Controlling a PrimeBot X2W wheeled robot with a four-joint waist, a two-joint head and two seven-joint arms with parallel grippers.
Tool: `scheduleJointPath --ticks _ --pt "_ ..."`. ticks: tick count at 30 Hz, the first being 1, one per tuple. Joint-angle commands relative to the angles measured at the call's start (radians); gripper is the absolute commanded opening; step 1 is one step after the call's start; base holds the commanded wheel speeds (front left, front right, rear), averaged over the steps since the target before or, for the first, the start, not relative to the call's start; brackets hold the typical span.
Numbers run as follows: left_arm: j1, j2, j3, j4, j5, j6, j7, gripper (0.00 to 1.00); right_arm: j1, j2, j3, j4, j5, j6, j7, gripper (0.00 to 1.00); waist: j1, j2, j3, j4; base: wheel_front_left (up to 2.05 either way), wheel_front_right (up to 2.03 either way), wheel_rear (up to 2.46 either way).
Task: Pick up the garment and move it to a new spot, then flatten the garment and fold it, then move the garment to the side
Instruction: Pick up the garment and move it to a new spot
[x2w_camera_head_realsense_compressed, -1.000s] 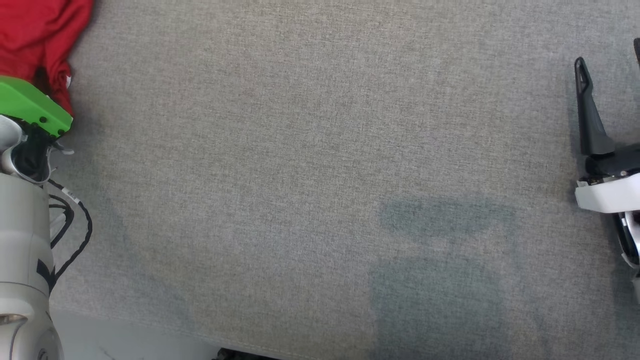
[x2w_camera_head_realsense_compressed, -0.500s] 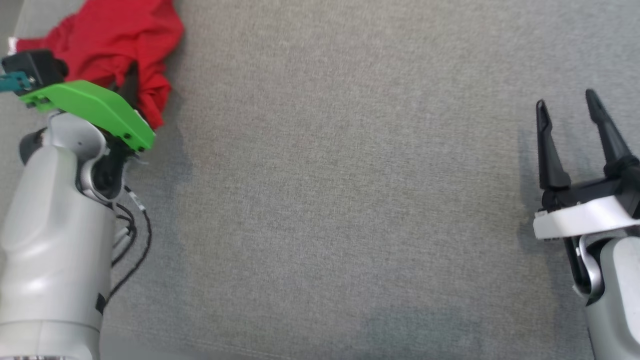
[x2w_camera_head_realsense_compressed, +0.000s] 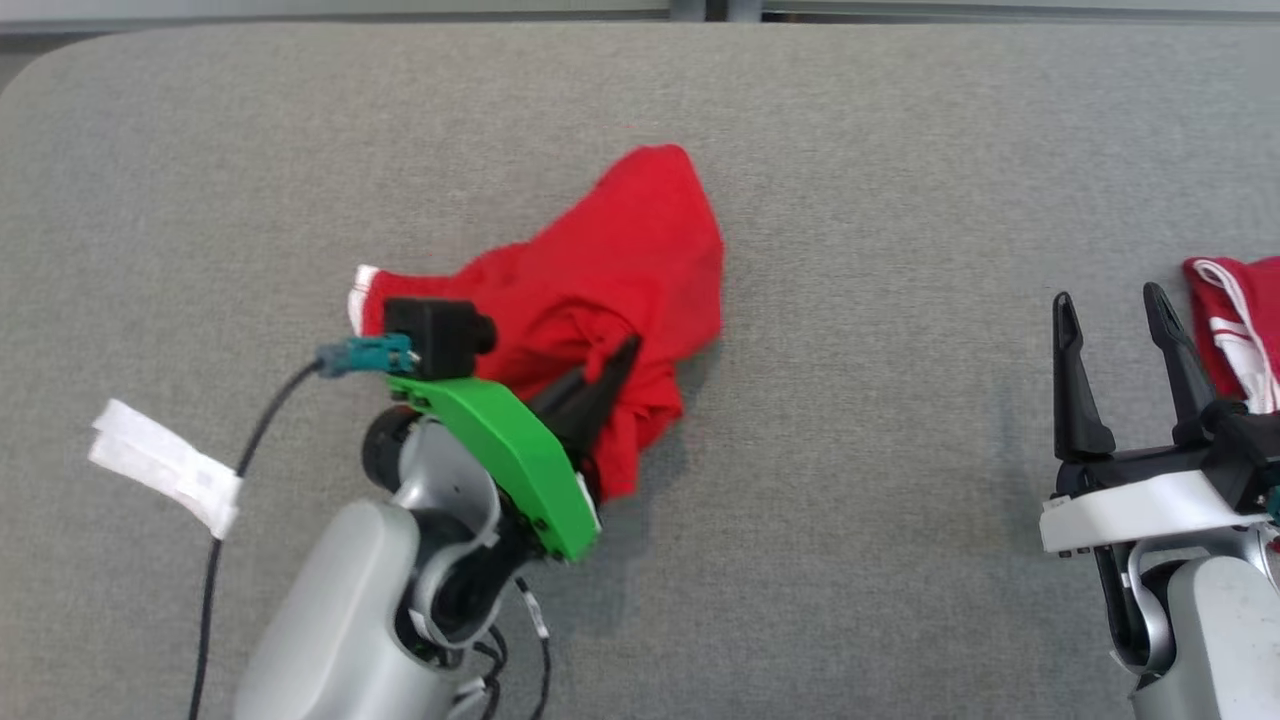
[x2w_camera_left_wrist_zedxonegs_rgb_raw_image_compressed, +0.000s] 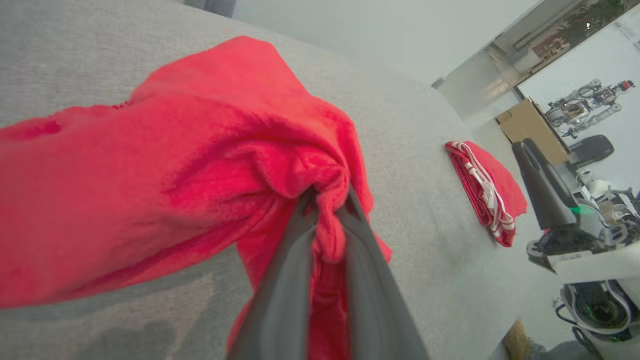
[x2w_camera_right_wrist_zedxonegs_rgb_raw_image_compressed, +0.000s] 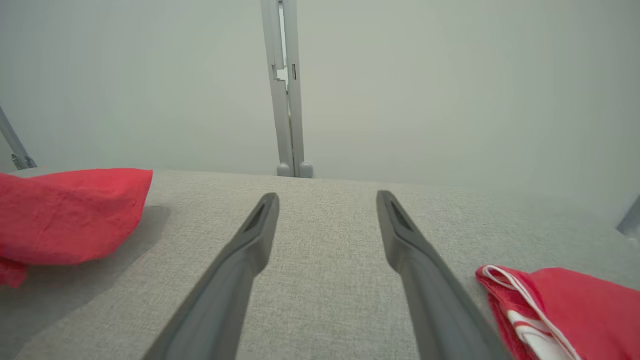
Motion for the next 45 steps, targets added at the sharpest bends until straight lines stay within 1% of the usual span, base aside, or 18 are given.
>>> scheduleJointPath --ticks 1,3,5,9,12,15,18,21,22,23,24,29,31,33,39,40,43,45 --pt "0.056 -0.011 -0.044 -0.067 0.006 0.015 0.028 0.00 0.022 0.007 -0.007 -0.002 0.007 -0.002 -0.003 1.00 0.0001 -0.0001 -0.082 -0.116 0.00 0.00 0.00" --pt "0.094 -0.019 -0.092 -0.121 0.021 0.031 0.055 0.00 0.036 0.013 -0.014 -0.003 0.007 -0.002 -0.003 1.00 0.0001 -0.0001 -0.091 -0.145 0.00 0.00 0.00" --pt "0.118 -0.028 -0.134 -0.146 0.041 0.048 0.073 0.00 0.043 0.020 -0.019 -0.004 0.008 -0.002 -0.003 1.00 0.0001 -0.0001 -0.095 -0.173 0.00 0.00 0.00" --pt "0.140 -0.033 -0.181 -0.114 0.097 0.077 0.060 0.00 0.053 0.034 -0.010 -0.002 0.008 -0.002 -0.003 1.00 0.0001 -0.0001 -0.099 -0.225 0.00 0.00 0.00" --pt "0.151 -0.038 -0.189 -0.079 0.113 0.088 0.046 0.00 0.060 0.038 -0.006 0.000 0.004 -0.002 -0.003 1.00 0.0001 -0.0001 -0.103 -0.246 0.00 0.00 0.00" --pt "0.163 -0.030 -0.191 -0.030 0.140 0.105 0.008 0.00 0.074 0.043 -0.004 -0.002 -0.005 -0.002 -0.003 1.00 0.0001 -0.0001 -0.107 -0.265 0.00 0.00 0.00" --pt "0.183 -0.029 -0.180 0.027 0.167 0.124 -0.054 0.00 0.092 0.046 -0.012 -0.003 -0.014 -0.002 -0.003 1.00 0.0001 -0.0001 -0.113 -0.267 0.00 0.00 0.00" --pt "0.185 -0.038 -0.170 0.052 0.161 0.131 -0.087 0.00 0.103 0.049 -0.020 -0.004 -0.016 -0.002 -0.003 1.00 0.0001 -0.0001 -0.116 -0.254 0.00 0.00 0.00" --pt "0.185 -0.039 -0.169 0.059 0.162 0.132 -0.095 0.19 0.104 0.050 -0.021 -0.003 -0.017 -0.002 -0.003 1.00 0.0001 -0.0001 -0.118 -0.248 0.00 0.00 0.00" --pt "0.186 -0.041 -0.169 0.065 0.159 0.132 -0.101 0.71 0.104 0.050 -0.023 -0.004 -0.018 -0.002 -0.003 1.00 0.0001 -0.0001 -0.120 -0.242 0.00 0.00 0.00" --pt "0.188 -0.043 -0.168 0.067 0.156 0.134 -0.107 1.00 0.104 0.050 -0.024 -0.004 -0.018 -0.002 -0.003 1.00 0.0001 -0.0001 -0.121 -0.236 0.00 0.00 0.00" --pt "0.207 -0.043 -0.145 0.051 0.172 0.159 -0.170 1.00 0.110 0.046 -0.029 -0.008 -0.023 -0.002 -0.003 1.00 0.0001 -0.0001 -0.147 -0.202 0.00 0.00 0.00" --pt "0.220 -0.034 -0.131 0.028 0.179 0.171 -0.204 1.00 0.117 0.041 -0.032 -0.011 -0.023 -0.002 -0.003 1.00 0.0001 -0.0001 -0.163 -0.188 0.00 0.00 0.00" --pt "0.239 -0.023 -0.106 -0.003 0.190 0.192 -0.245 1.00 0.118 0.036 -0.033 -0.017 -0.022 -0.002 -0.003 1.00 0.0001 -0.0001 -0.177 -0.175 0.00 0.00 0.00" --pt "0.305 0.037 -0.038 -0.065 0.254 0.267 -0.372 1.00 0.144 0.028 -0.045 -0.026 -0.024 -0.002 -0.003 1.00 0.0001 -0.0001 -0.223 -0.127 0.00 0.00 0.00" --pt "0.314 0.056 -0.030 -0.064 0.272 0.276 -0.390 1.00 0.149 0.029 -0.041 -0.023 -0.026 -0.002 -0.003 1.00 0.0001 -0.0001 -0.229 -0.122 0.00 0.00 0.00" --pt "0.351 0.087 -0.009 -0.052 0.293 0.289 -0.448 1.00 0.163 0.030 -0.034 -0.014 -0.028 -0.002 -0.003 1.00 0.0001 -0.0001 -0.248 -0.109 0.00 0.00 0.00" --pt "0.379 0.111 0.006 -0.039 0.304 0.285 -0.492 1.00 0.178 0.032 -0.029 -0.009 -0.031 -0.002 -0.003 1.00 0.0001 -0.0001 -0.261 -0.102 0.00 0.00 0.00"
